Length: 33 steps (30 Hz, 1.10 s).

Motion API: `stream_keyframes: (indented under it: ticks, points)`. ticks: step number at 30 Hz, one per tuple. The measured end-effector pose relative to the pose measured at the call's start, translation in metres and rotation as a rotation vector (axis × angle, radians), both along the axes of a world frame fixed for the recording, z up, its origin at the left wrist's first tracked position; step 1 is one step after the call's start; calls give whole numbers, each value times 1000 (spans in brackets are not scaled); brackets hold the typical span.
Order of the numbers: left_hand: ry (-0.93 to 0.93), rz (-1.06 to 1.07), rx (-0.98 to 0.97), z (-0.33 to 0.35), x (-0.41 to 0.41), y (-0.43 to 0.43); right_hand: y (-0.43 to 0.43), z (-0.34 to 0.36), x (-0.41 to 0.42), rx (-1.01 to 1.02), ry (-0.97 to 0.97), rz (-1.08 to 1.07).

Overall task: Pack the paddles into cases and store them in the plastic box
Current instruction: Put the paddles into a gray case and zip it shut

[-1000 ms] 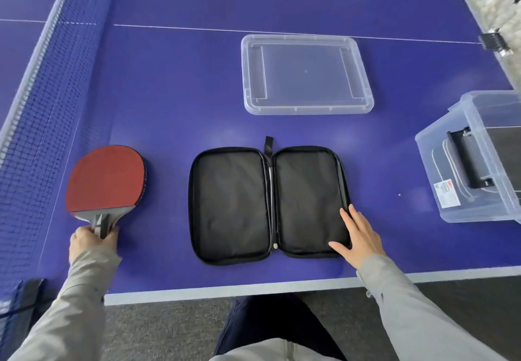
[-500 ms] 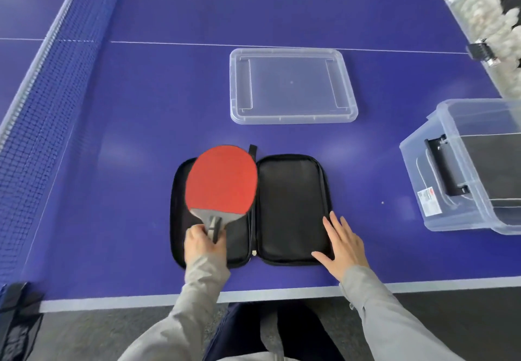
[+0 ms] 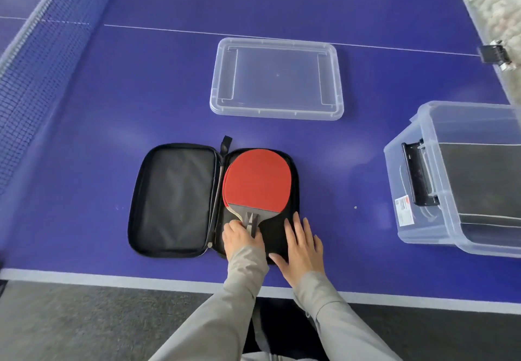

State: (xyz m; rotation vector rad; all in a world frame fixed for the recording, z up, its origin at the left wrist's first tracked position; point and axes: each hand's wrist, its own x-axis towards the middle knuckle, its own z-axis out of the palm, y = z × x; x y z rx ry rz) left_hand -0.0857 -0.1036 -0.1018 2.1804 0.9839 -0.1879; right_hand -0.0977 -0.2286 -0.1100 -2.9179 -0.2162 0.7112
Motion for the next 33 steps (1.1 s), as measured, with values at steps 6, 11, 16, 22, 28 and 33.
stream_keyframes:
  ticks: [6,11,16,22,28,33]
  points:
    - [10,40,18,-5,9,-12,-10,1,1,43,24,49]
    - [19,9,26,-8,6,-11,-12,1,2,36,13,55]
    - [31,1,8,-6,6,-10,-10,2,3,26,30,43]
    - [56,-24,-140,7,2,-2,-19,4,5,97,59,35]
    - [-138,-78,-11,21,-14,56,-24,6,2,110,61,41]
    - [-144,197,328,10,-35,155,-19,7,2,96,69,19]
